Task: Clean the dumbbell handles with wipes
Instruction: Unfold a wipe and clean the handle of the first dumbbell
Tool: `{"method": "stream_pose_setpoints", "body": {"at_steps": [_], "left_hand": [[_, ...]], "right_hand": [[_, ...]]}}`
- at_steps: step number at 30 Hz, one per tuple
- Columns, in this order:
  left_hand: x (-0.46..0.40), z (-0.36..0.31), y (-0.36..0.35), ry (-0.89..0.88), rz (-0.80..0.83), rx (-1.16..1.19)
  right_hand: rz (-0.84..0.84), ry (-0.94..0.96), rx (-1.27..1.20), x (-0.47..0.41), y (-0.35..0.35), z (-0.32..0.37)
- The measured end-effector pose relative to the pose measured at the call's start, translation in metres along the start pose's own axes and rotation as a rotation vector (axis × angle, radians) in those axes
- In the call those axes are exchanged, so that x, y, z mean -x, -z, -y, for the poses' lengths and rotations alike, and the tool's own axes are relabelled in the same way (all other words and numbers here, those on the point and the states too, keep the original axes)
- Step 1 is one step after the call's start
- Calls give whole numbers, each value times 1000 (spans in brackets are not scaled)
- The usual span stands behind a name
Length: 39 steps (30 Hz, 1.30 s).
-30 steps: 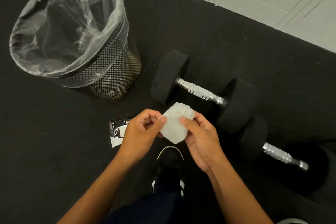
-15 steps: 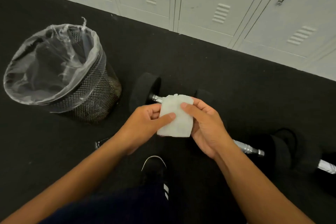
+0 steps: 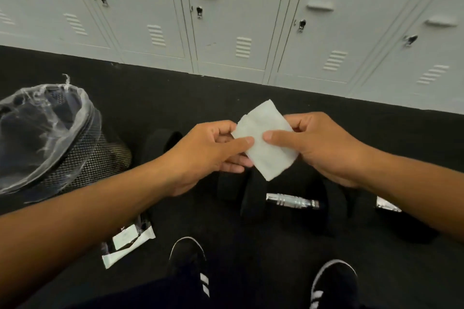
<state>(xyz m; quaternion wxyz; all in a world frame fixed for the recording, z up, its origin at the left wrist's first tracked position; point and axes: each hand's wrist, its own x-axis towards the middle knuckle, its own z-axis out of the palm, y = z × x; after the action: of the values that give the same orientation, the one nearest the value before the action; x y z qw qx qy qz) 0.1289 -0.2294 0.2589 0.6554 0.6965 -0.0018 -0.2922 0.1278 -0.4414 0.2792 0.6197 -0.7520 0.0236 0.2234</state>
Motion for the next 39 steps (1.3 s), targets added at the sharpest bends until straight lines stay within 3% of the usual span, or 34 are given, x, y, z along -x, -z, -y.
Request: {"method": "stream_pose_setpoints", "body": {"at_steps": [6, 12, 15, 22, 32, 39], "left_hand": [[-11, -17, -50, -34, 60, -53], [-16, -12, -83, 75, 56, 170], [-17, -8, -98, 135, 111, 256], [-33, 4, -128, 121, 199, 116], [-55, 35, -160, -20, 62, -104], [-55, 46, -167, -5, 79, -89]], "right_hand": [[-112, 33, -159, 40, 44, -26], [-140, 119, -601, 65, 62, -63], [-151, 153, -703, 72, 62, -81], [-295, 77, -481, 78, 84, -103], [-617, 134, -599, 69, 82, -135], [-673, 175, -281, 63, 83, -151]]}}
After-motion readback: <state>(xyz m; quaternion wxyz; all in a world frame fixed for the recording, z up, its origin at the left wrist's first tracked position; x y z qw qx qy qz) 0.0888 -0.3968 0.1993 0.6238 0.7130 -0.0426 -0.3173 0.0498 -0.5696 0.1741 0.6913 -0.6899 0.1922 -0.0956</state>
